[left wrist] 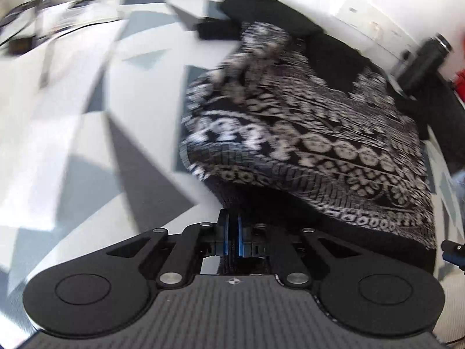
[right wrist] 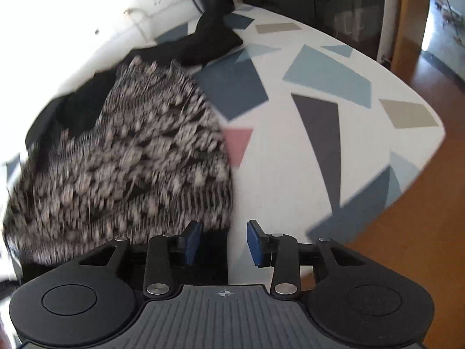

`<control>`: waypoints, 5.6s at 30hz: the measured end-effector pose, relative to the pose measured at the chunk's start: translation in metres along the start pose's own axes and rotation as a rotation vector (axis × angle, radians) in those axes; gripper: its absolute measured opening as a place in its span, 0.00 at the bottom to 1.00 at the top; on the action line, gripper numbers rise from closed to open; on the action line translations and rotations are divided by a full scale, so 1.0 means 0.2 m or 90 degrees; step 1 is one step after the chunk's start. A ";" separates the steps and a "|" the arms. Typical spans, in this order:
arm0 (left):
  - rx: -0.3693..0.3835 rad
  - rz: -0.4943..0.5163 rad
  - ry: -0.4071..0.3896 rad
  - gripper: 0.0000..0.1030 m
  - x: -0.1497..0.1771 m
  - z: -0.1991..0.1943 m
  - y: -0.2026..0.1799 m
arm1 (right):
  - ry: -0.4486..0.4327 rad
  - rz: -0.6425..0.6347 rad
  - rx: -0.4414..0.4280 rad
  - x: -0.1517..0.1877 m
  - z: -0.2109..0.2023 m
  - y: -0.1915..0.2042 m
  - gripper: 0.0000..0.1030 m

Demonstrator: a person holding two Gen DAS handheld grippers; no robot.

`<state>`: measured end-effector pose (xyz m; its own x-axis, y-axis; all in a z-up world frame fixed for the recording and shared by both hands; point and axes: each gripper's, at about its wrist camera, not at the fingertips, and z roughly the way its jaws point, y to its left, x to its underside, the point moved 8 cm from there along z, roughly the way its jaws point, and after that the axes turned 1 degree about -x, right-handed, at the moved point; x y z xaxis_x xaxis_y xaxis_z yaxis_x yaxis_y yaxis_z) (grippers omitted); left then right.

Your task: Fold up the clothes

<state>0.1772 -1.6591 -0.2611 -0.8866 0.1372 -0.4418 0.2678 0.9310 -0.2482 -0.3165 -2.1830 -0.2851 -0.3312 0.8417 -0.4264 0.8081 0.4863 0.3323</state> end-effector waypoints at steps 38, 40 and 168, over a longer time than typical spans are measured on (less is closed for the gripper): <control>-0.137 -0.040 -0.032 0.07 0.13 -0.14 0.14 | 0.032 -0.109 -0.093 0.05 0.09 -0.05 0.37; -0.110 -0.049 -0.026 0.07 0.14 -0.13 0.14 | 0.043 -0.119 -0.103 0.09 0.08 -0.02 0.37; -0.117 -0.048 -0.076 0.84 -0.02 -0.04 -0.32 | -0.023 -0.285 -0.170 -0.50 0.24 0.19 0.73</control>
<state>0.1597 -1.7157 -0.2363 -0.8479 0.0347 -0.5291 0.1198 0.9846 -0.1274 -0.2306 -2.2601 -0.2699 -0.5955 0.5307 -0.6031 0.4363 0.8440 0.3120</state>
